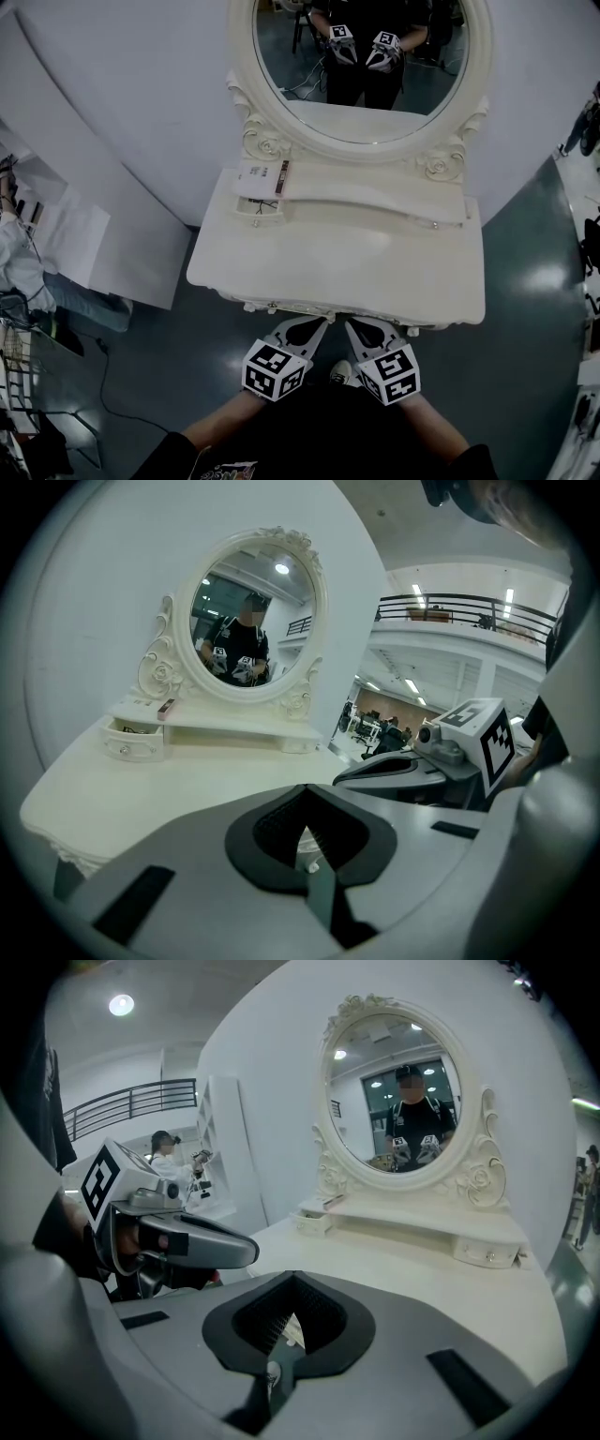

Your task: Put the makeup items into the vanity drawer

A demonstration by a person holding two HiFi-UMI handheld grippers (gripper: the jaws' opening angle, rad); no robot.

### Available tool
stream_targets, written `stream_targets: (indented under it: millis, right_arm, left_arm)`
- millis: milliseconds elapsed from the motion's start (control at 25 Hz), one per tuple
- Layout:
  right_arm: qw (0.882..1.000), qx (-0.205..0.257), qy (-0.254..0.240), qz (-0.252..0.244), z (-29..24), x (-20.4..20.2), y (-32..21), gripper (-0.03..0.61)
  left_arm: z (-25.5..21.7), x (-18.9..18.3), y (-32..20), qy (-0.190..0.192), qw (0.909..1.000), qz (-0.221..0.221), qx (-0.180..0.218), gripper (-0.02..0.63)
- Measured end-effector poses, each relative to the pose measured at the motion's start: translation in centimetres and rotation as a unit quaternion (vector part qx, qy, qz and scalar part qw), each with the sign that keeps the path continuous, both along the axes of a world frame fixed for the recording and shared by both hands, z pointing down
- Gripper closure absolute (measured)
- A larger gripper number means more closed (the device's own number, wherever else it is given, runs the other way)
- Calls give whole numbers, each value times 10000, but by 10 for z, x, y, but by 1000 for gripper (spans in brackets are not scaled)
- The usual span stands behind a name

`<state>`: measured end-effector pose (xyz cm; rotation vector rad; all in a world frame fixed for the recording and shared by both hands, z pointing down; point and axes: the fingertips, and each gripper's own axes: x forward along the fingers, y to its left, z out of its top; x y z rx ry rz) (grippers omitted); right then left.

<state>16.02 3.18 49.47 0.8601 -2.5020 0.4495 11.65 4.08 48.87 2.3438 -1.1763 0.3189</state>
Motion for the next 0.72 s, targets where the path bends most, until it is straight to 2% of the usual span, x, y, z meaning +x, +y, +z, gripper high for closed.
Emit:
stream_targets:
  millis: [720]
  right_arm:
    - [10000, -21, -35, -56, 1, -2, 0, 551]
  left_arm:
    - [3, 7, 0, -27, 10000, 62, -39, 609]
